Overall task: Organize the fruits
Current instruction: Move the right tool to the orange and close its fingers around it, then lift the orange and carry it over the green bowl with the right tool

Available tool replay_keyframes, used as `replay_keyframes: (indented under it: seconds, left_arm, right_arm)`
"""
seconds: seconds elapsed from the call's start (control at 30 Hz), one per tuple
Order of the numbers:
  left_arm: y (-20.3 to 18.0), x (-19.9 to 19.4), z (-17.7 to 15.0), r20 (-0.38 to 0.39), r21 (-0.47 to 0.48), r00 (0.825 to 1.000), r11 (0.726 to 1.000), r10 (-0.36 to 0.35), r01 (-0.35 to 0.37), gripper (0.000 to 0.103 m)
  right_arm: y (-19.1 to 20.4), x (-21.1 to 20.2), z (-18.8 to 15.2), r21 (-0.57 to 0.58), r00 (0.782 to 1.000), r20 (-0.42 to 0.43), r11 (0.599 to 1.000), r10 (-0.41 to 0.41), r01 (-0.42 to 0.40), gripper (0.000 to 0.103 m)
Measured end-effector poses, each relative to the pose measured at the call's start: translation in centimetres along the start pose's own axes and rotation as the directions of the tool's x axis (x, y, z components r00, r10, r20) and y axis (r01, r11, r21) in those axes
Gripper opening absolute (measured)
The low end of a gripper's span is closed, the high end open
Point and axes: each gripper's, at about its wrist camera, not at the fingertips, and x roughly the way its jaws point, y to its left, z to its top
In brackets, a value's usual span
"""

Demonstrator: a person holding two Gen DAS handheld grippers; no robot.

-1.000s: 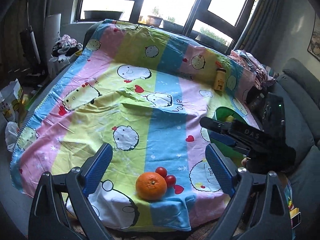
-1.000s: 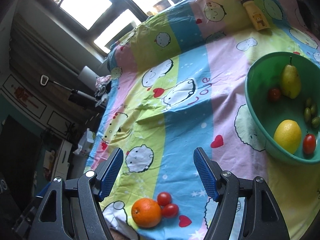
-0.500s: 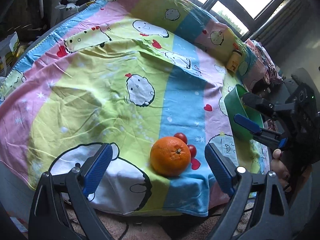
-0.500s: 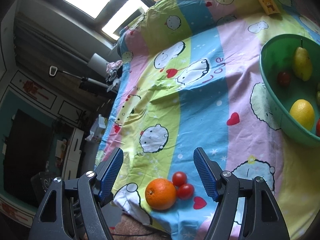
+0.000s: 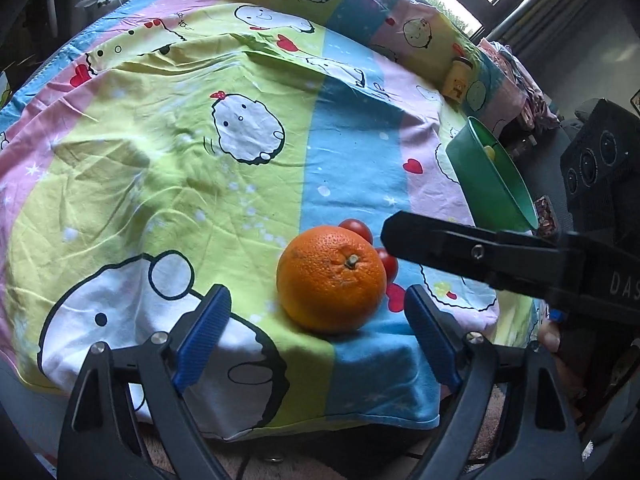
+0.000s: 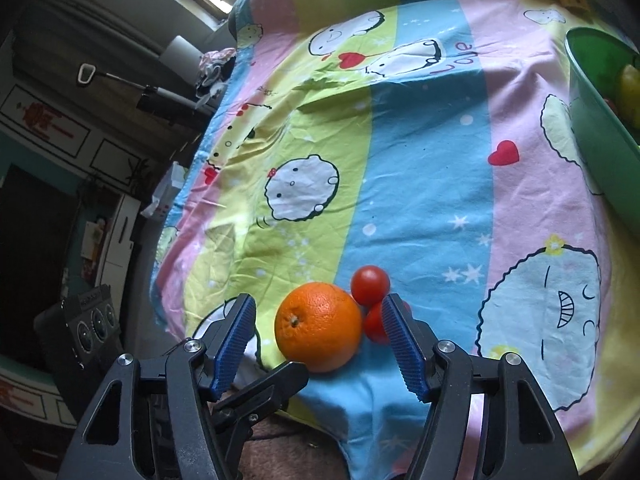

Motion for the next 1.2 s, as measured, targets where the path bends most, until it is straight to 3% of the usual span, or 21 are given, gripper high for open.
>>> replay_keyframes:
  seconds: [0.13,0.43,0.63,0.77,1.2]
  left_arm:
    - [0.0,0.2,0.0,-0.008,0.005,1.0,1.0,-0.009,0.009,0.08]
    - [-0.3,1.0,0.1,-0.024,0.029,1.0,1.0,0.002,-0.001,0.078]
    - [-0.6,1.6,0.3,-0.035,0.049,0.999,0.999,0.018,-0.017,0.077]
    - [-0.9,1.9,0.3,-0.038,0.058,0.999,0.998,-0.01,0.012,0.064]
    - [-2.1,1.2,0.5,-0.008,0.069,1.0,0.997,0.03,-0.029,0.063]
  right_arm:
    - [0.2,1.2,-0.3,-0.005,0.999,-0.05,1.0,0.008,-0.008,0.066]
    - [0.8,2.7,-0.4,-0.024,0.995,-0.096,1.0,-0.008,0.005,0.066]
    - [1.3,2.9,-0.5,-0.057,0.995,-0.088,0.998,-0.043,0.038,0.066]
    - [1.5,3.1,-0.4,-0.072,0.995,-0.082,0.996,-0.052,0.046,0.066]
    - [2.0,2.6,-0.4,-0.087,0.996,-0.06,0.994,-0.069,0.064,0.066]
